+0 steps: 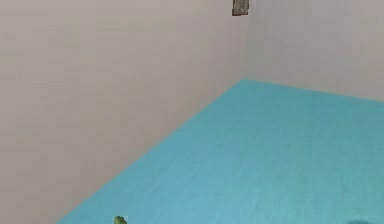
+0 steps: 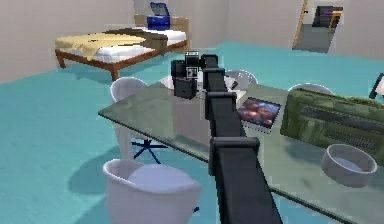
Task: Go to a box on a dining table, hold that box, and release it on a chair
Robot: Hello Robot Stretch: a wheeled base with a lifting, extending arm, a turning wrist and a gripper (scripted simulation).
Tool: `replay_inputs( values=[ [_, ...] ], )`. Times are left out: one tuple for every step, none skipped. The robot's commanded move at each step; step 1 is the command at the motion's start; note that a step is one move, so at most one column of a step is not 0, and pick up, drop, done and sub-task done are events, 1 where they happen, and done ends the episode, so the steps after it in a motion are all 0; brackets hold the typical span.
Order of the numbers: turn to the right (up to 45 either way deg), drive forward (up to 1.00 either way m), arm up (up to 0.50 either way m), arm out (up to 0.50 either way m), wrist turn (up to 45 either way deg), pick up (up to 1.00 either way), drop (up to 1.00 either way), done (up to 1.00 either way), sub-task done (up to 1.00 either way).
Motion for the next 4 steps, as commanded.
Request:
replay_inputs(
  values=[
    [0.0, 0.00, 0.02, 0.00, 0.0, 0.00, 0.00, 0.00, 0.00],
    [0.0, 0.00, 0.00, 0.00, -45.0, 0.00, 0.00, 0.00, 0.00],
    [0.0, 0.00, 0.00, 0.00, -45.0, 0.00, 0.00, 0.00, 0.00],
    [0.0, 0.00, 0.00, 0.00, -45.0, 0.00, 0.00, 0.00, 0.00]
  ],
)
